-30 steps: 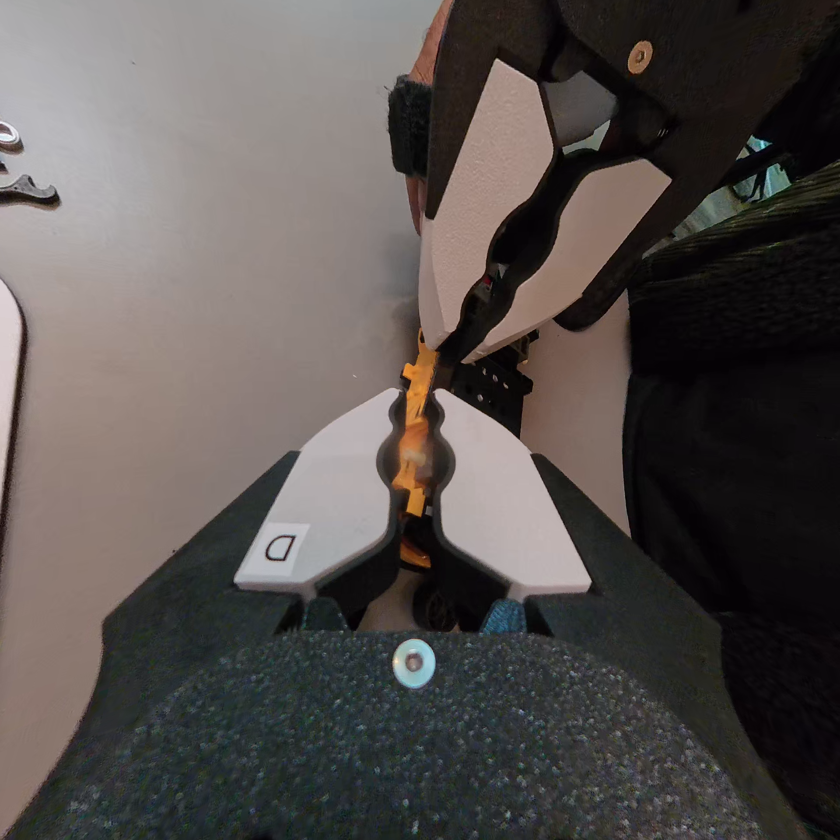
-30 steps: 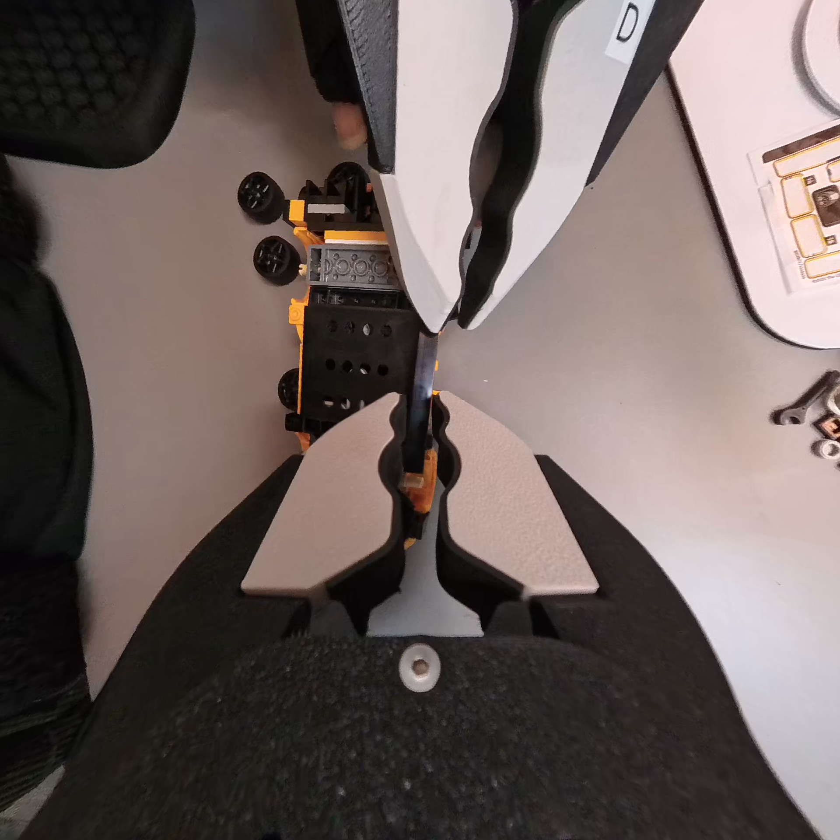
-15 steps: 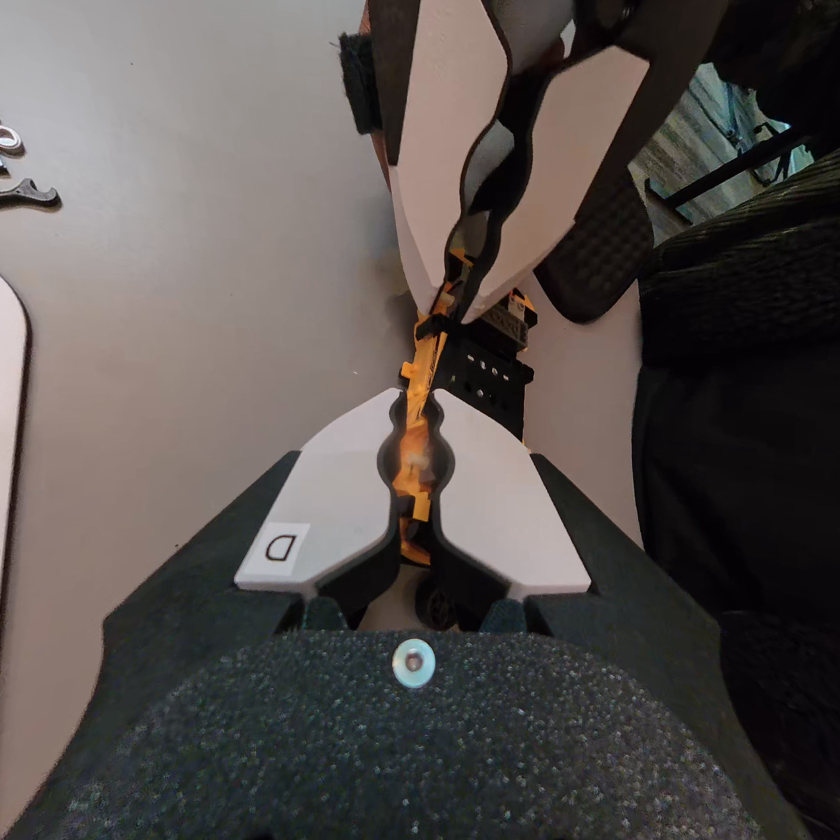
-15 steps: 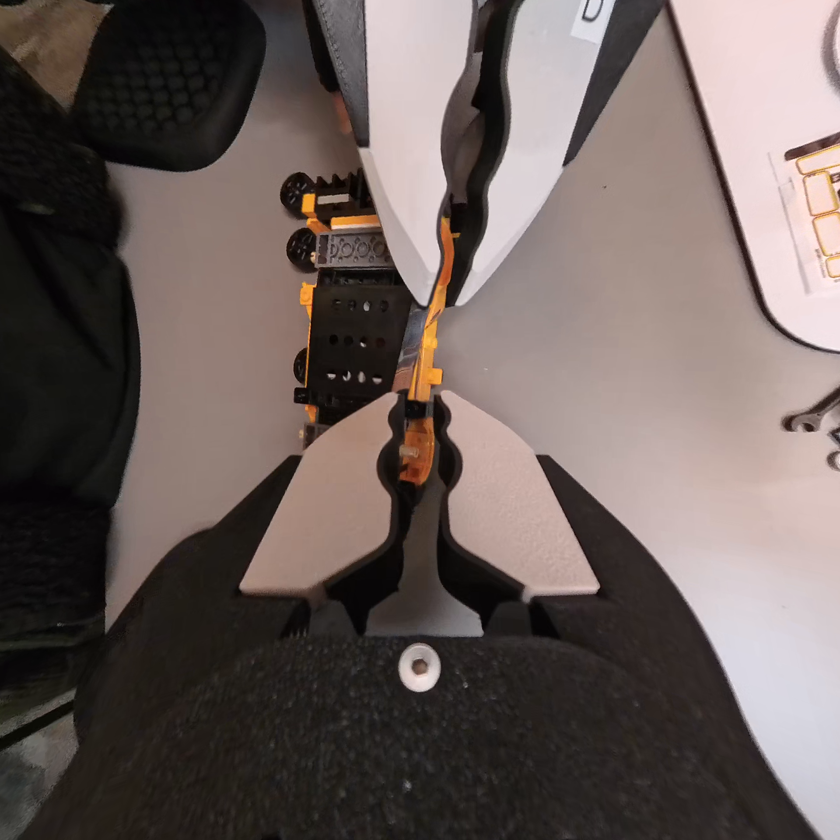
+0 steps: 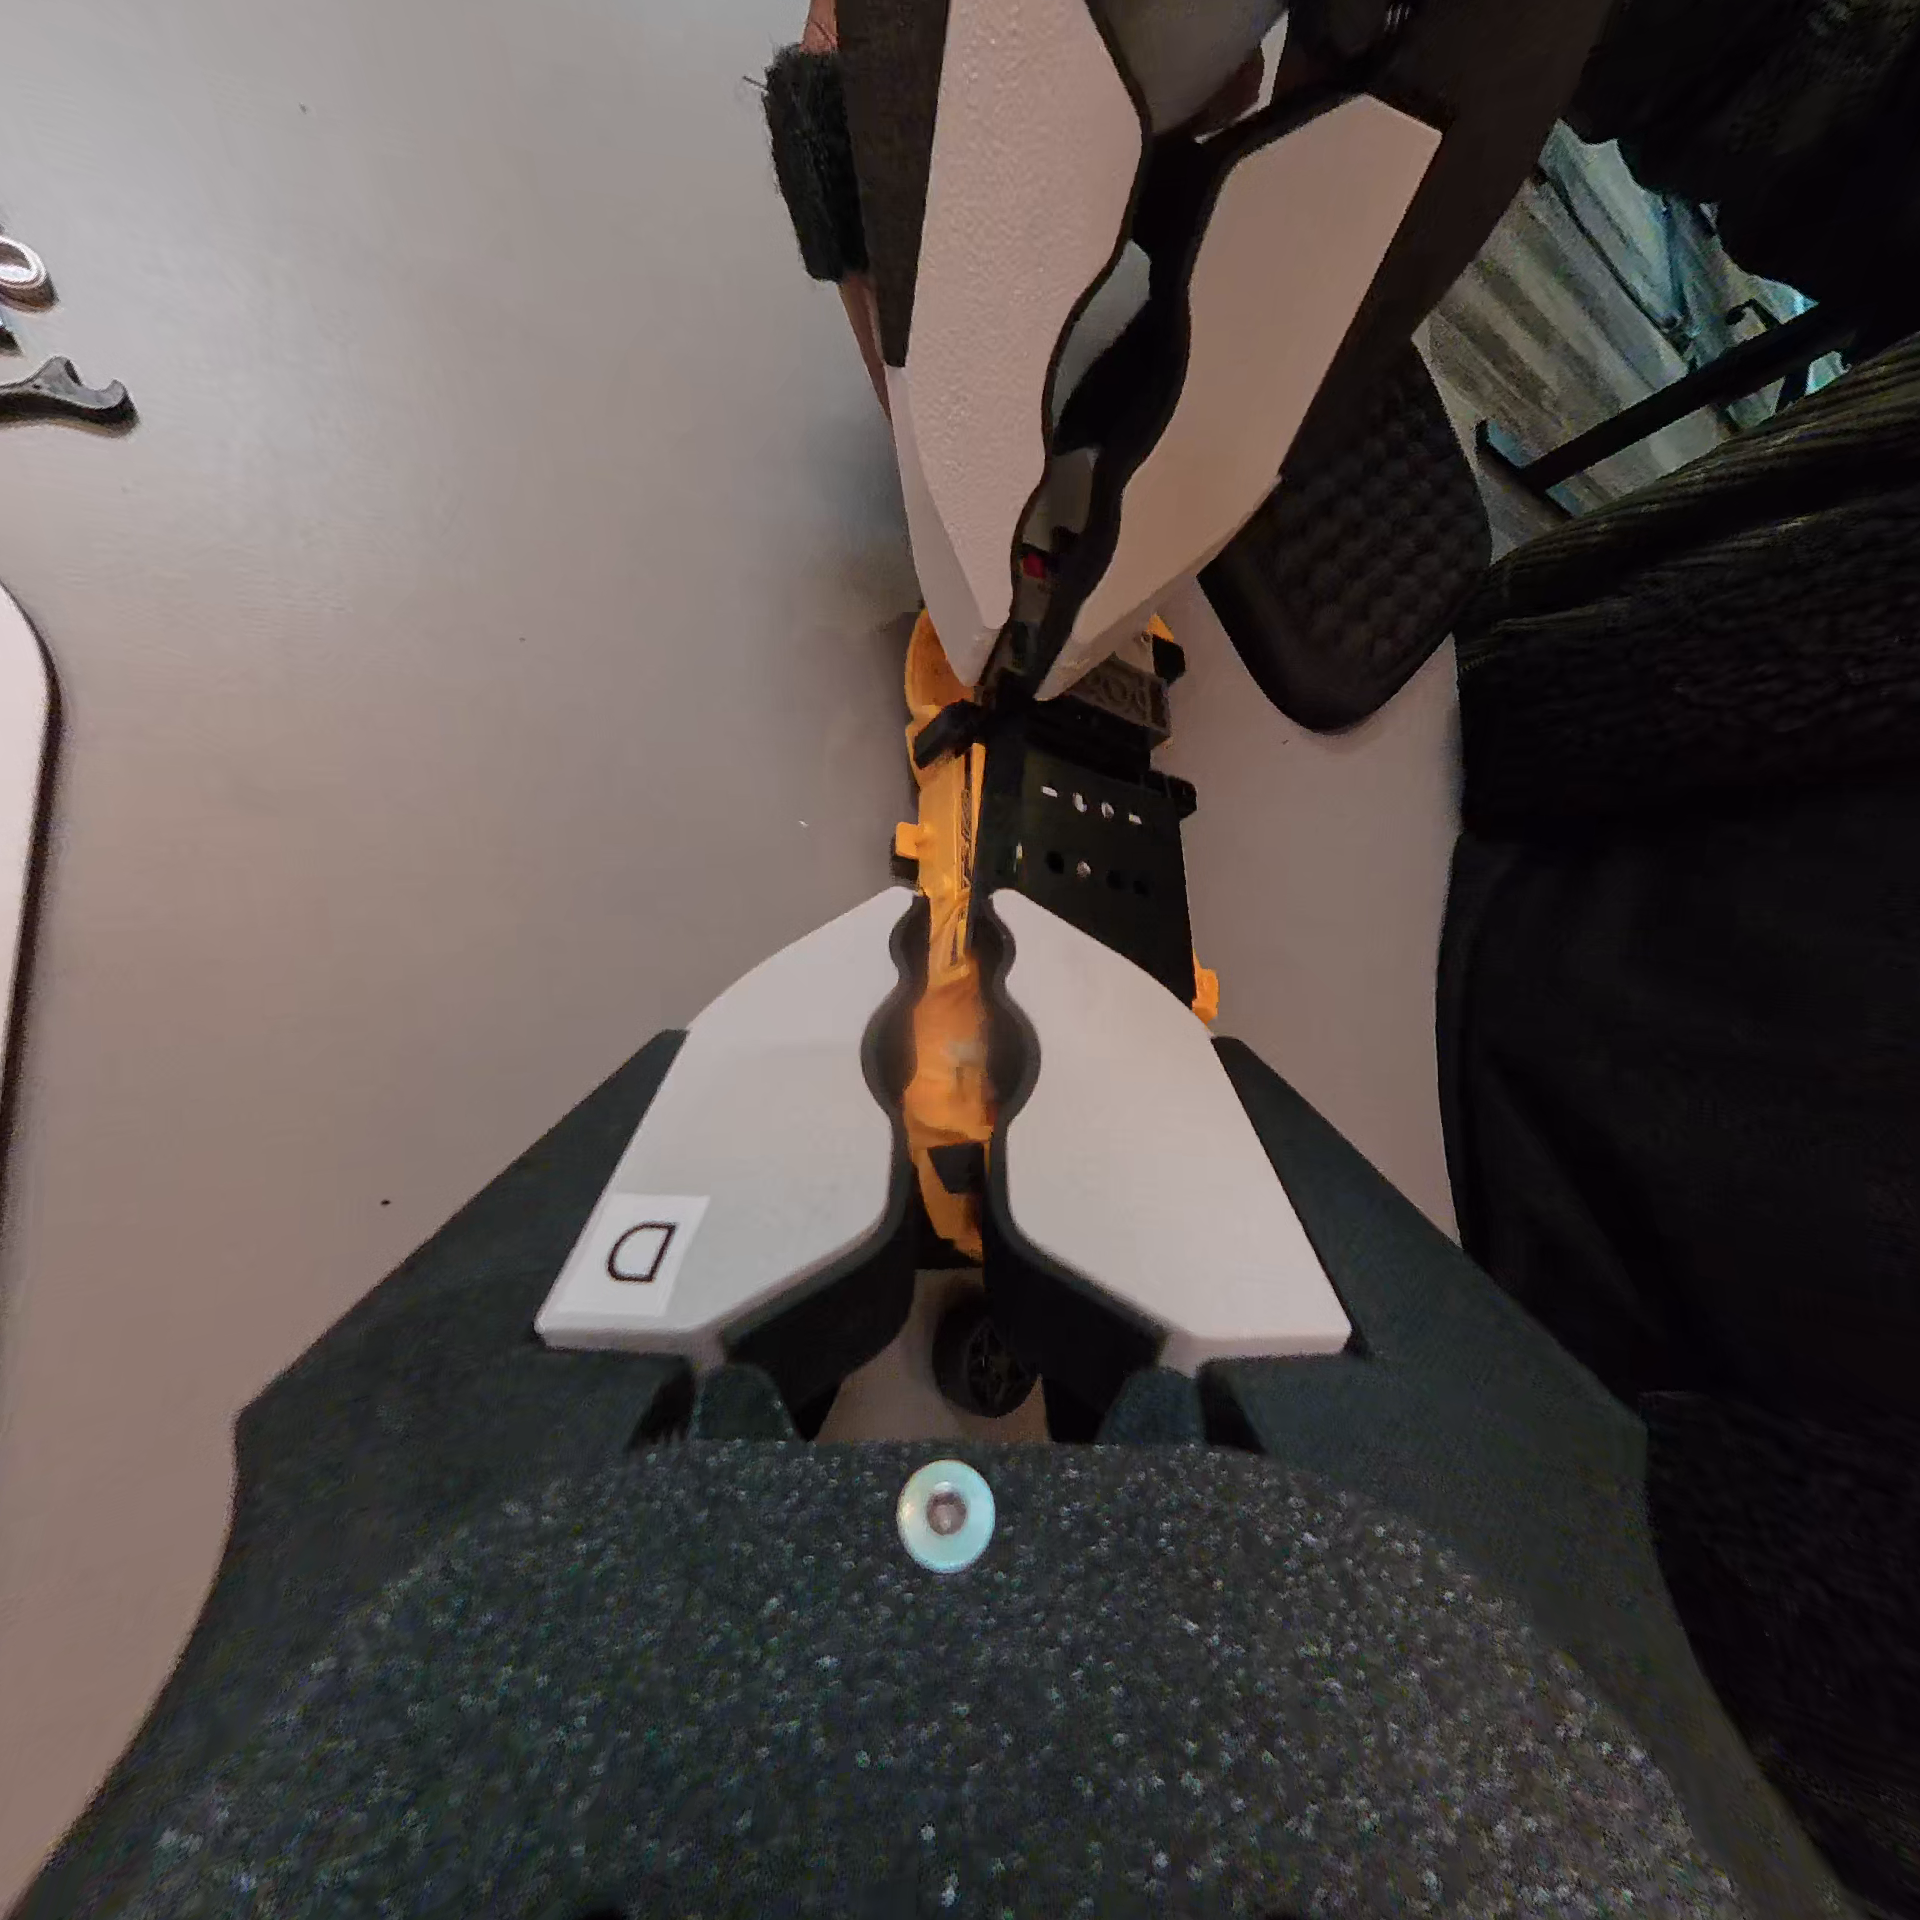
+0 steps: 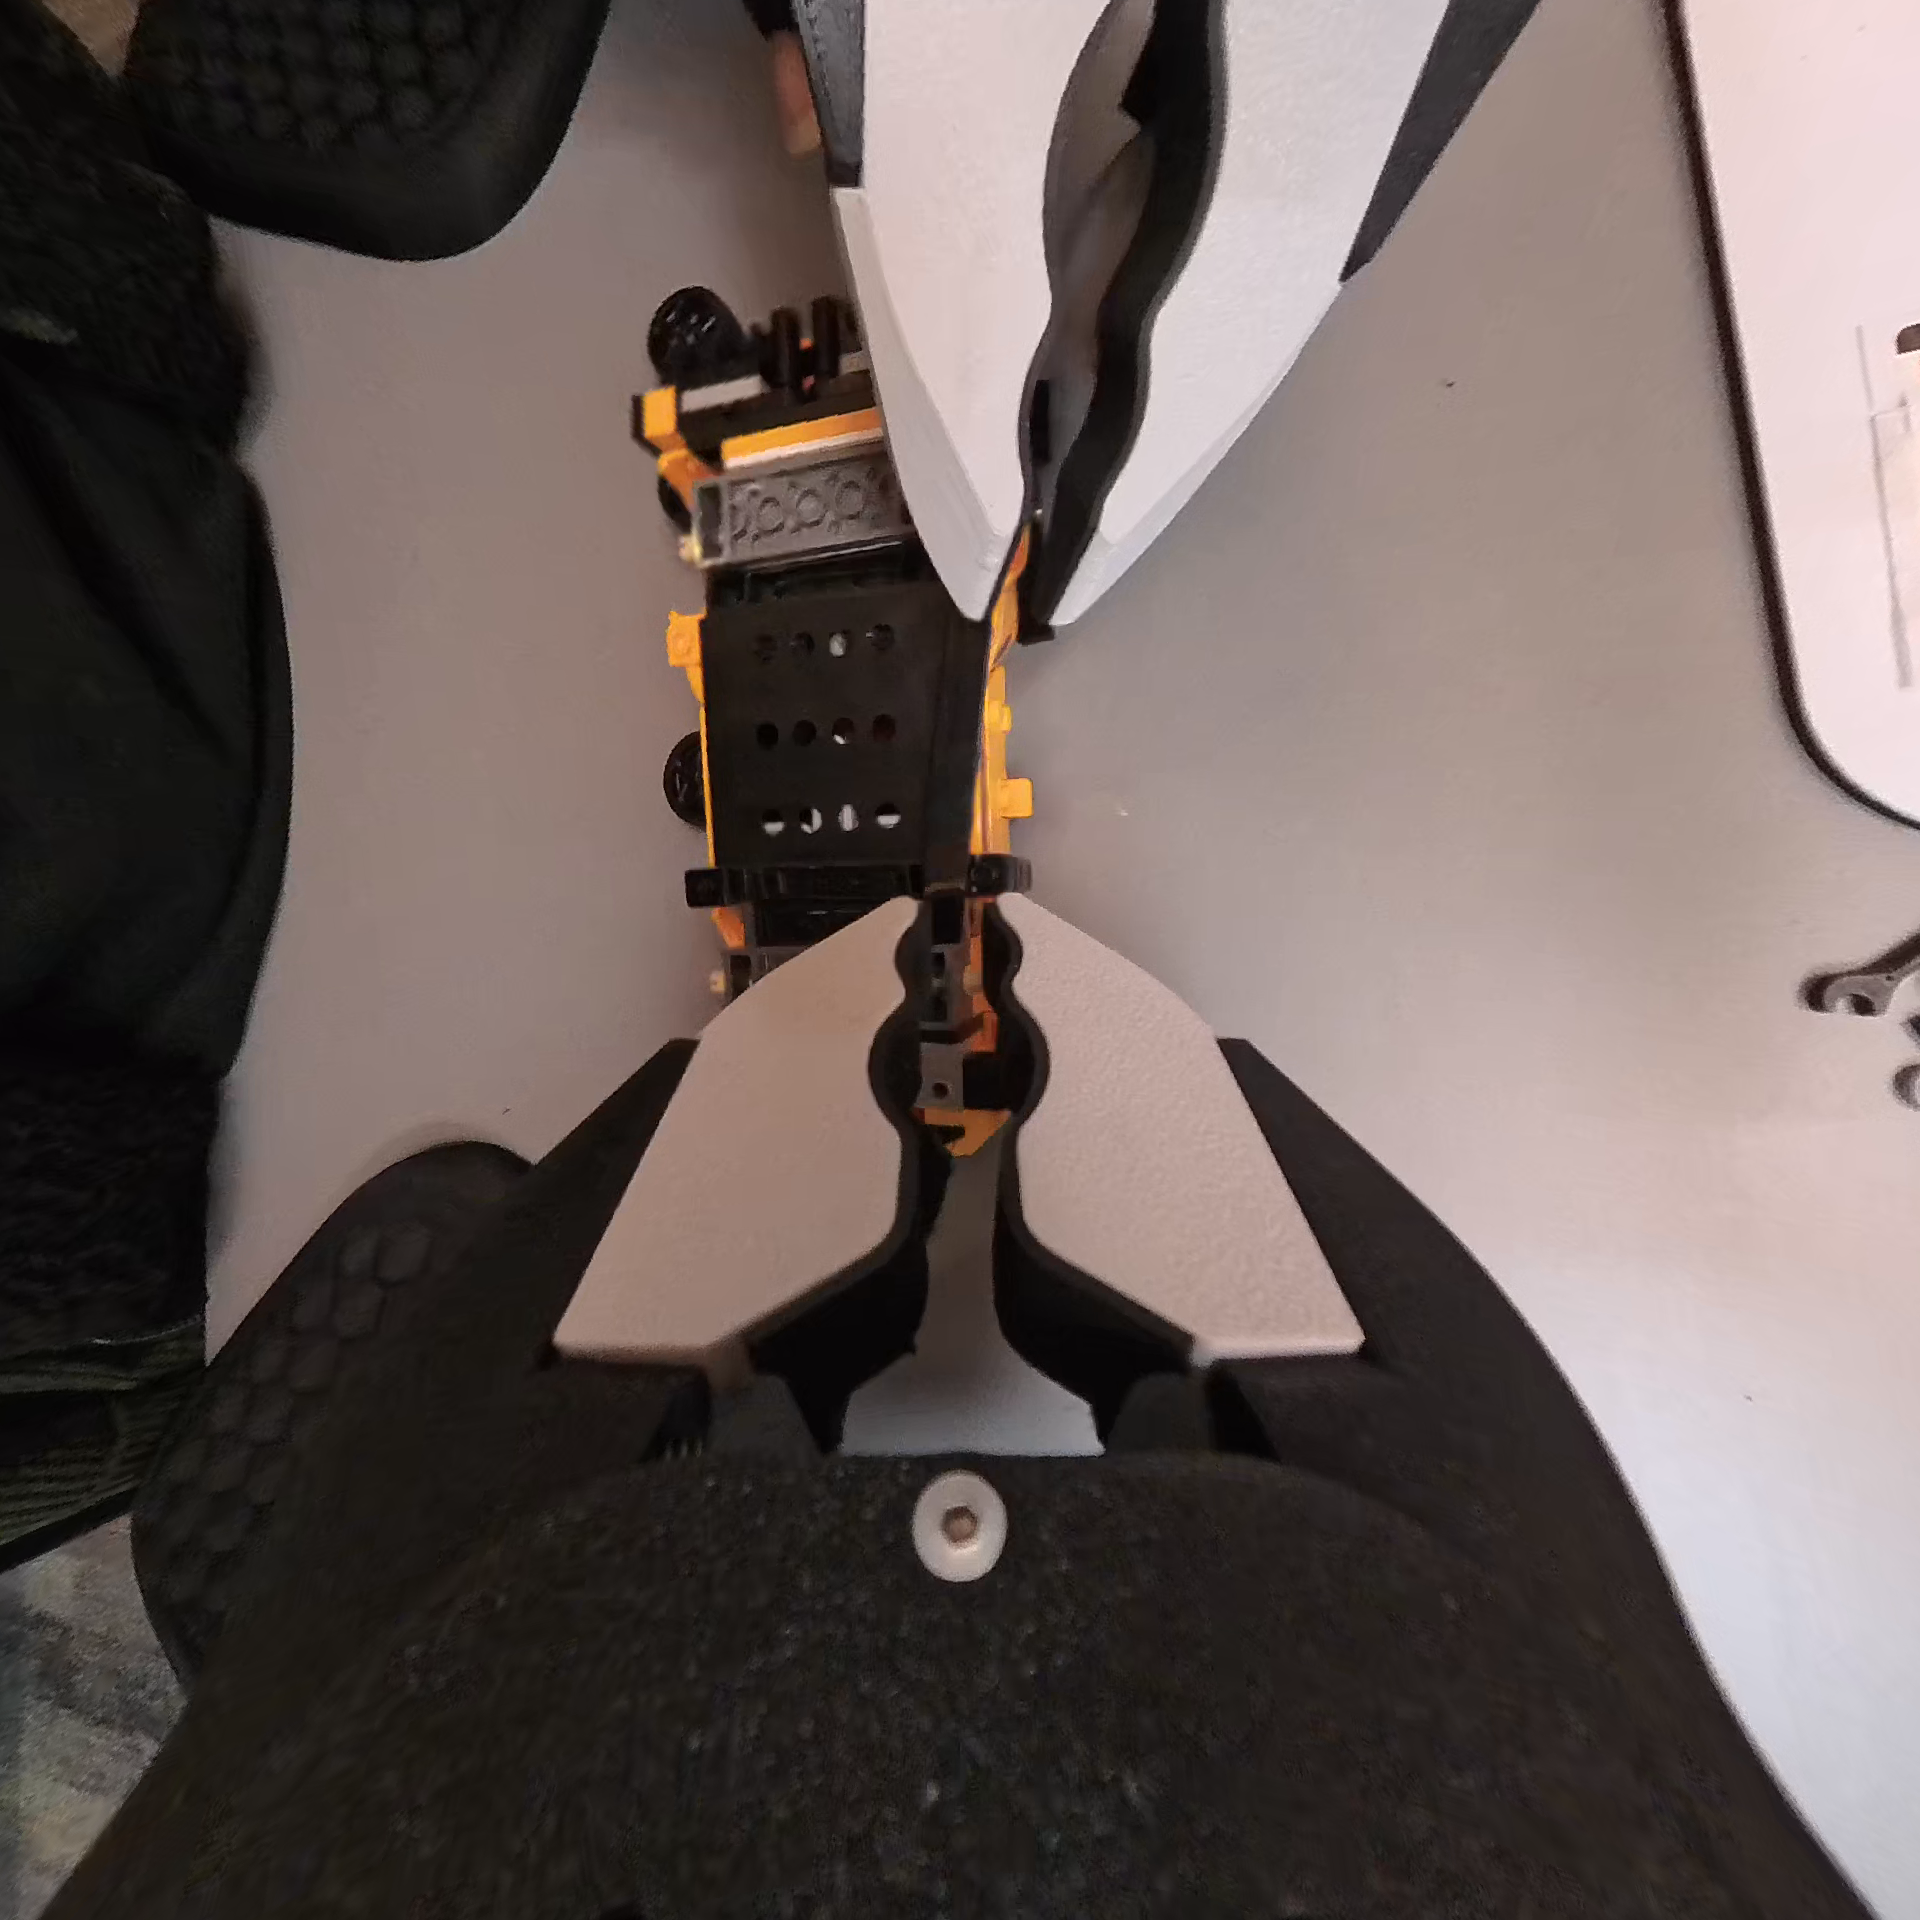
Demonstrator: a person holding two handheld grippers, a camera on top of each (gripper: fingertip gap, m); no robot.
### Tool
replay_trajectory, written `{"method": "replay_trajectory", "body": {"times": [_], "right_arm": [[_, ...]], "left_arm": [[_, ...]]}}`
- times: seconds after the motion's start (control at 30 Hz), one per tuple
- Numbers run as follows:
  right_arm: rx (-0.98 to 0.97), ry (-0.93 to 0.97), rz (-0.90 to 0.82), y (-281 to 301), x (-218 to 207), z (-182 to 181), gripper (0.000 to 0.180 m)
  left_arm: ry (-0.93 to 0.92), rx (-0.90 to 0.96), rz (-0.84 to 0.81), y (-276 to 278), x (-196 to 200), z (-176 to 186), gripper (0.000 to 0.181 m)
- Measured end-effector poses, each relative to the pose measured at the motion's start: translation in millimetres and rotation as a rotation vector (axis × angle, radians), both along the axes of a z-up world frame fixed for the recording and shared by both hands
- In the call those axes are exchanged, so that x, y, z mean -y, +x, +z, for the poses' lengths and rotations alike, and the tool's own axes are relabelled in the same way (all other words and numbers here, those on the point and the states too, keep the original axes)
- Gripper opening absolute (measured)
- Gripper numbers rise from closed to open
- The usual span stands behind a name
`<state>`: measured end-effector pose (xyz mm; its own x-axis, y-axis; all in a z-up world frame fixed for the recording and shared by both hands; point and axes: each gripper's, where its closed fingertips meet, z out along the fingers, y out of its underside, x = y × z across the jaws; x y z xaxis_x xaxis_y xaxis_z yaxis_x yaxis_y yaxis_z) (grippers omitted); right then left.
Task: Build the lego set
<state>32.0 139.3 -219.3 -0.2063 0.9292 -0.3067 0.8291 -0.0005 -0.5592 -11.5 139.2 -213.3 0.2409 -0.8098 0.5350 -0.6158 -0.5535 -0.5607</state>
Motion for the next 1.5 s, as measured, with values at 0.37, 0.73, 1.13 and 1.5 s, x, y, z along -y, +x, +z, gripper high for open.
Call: {"method": "replay_trajectory", "body": {"times": [0.37, 0.73, 1.13, 1.5], "right_arm": [[-0.023, -0.008, 0.038, -3.8, -1.8, 2.6, 0.009], [-0.008, 0.043, 0.093, -6.1, -3.7, -1.0, 0.007], [-0.038, 0.069, 0.237, -14.8, -10.0, 4.2, 0.007], [-0.016, 0.070, 0.264, -17.4, -6.3, 1.0, 0.007]], "left_arm": [[-0.015, 0.014, 0.003, -3.5, 4.3, -0.1, 0.009], [-0.024, 0.027, -0.004, -4.3, 8.1, 0.5, 0.009], [-0.049, 0.078, -0.007, -11.0, 11.2, 11.4, 0.012], [-0.056, 0.076, 0.015, -15.2, 13.9, 5.2, 0.015]]}}
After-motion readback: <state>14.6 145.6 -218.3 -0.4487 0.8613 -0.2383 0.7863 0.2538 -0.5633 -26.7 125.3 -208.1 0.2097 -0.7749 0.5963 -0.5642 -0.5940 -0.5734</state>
